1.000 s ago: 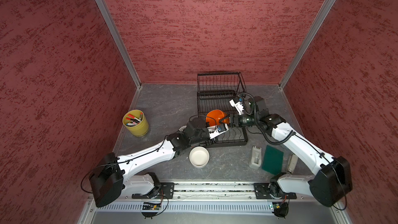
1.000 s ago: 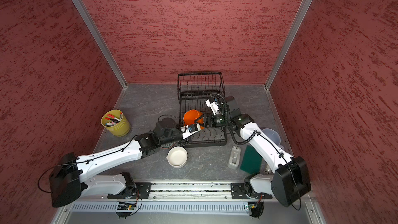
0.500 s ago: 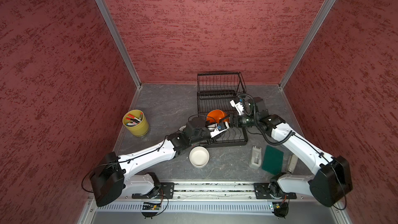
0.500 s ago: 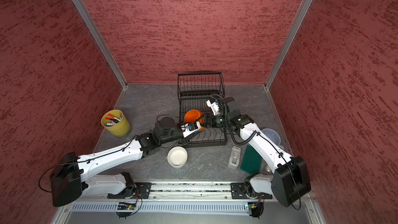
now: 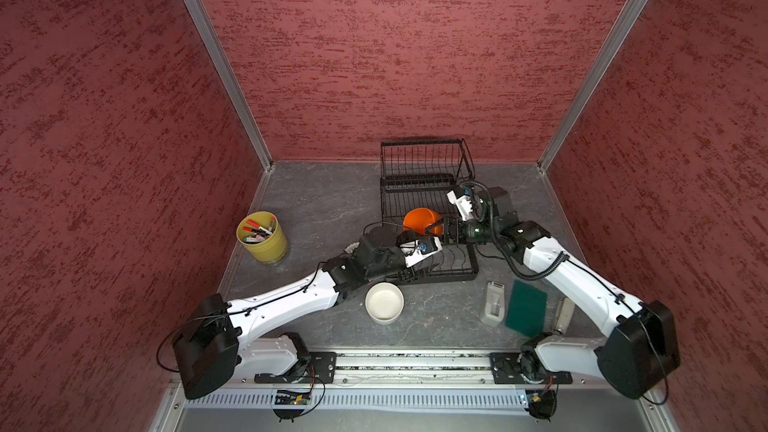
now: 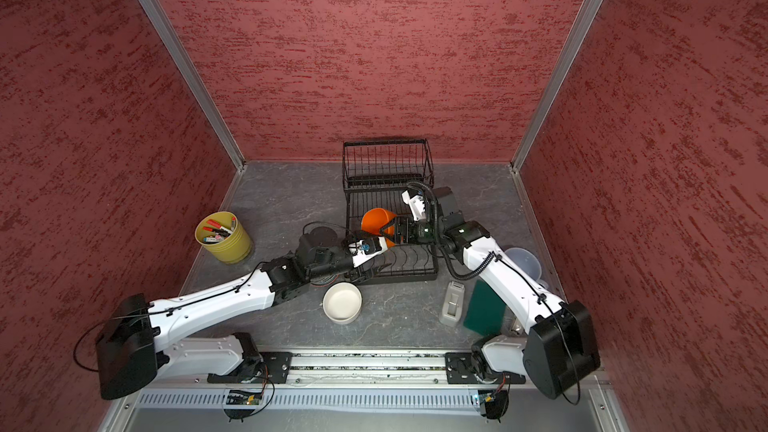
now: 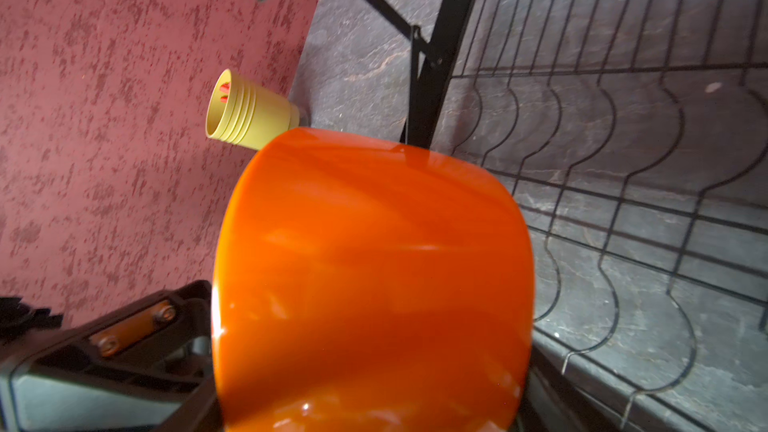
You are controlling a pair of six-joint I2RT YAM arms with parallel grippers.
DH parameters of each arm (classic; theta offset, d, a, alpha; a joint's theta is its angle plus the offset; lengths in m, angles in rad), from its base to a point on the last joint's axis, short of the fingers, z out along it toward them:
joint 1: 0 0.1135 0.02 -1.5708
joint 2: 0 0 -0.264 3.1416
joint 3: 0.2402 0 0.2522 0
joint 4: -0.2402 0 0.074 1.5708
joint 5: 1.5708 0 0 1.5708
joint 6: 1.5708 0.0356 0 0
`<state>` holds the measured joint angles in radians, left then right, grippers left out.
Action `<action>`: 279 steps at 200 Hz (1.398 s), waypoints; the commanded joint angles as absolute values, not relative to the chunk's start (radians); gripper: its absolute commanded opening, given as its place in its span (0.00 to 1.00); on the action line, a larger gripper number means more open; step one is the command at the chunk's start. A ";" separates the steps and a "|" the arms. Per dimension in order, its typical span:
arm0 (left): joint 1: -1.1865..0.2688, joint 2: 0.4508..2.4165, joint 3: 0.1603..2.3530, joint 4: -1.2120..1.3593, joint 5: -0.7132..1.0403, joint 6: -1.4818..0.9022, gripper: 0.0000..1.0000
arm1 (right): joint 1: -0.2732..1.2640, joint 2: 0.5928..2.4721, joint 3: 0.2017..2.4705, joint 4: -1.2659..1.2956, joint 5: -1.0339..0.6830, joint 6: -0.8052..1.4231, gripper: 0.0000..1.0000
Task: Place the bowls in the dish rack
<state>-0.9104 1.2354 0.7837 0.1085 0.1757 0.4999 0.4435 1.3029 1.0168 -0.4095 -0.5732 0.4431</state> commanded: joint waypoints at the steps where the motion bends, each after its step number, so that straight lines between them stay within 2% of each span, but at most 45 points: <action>1: -0.907 1.182 0.767 0.102 0.149 0.492 0.91 | 0.450 1.313 1.026 -0.408 -0.493 0.408 0.73; 8: -0.906 1.168 0.761 0.092 0.143 0.486 1.00 | 0.450 1.316 1.029 -0.412 -0.475 0.401 0.72; 64: -0.844 1.044 0.784 -0.037 0.071 0.281 1.00 | 0.453 1.325 1.032 -0.448 -0.305 0.328 0.72; 141: -0.576 0.962 0.930 -0.299 0.084 -0.193 1.00 | 0.557 1.367 1.045 -0.444 0.016 0.228 0.72; 175: -0.468 0.945 0.937 -0.354 0.153 -0.348 1.00 | 0.587 1.387 1.027 -0.368 0.152 0.175 0.72; 279: -0.383 0.939 0.911 -0.399 0.184 -0.389 1.00 | 0.678 1.525 0.993 -0.114 0.482 -0.052 0.74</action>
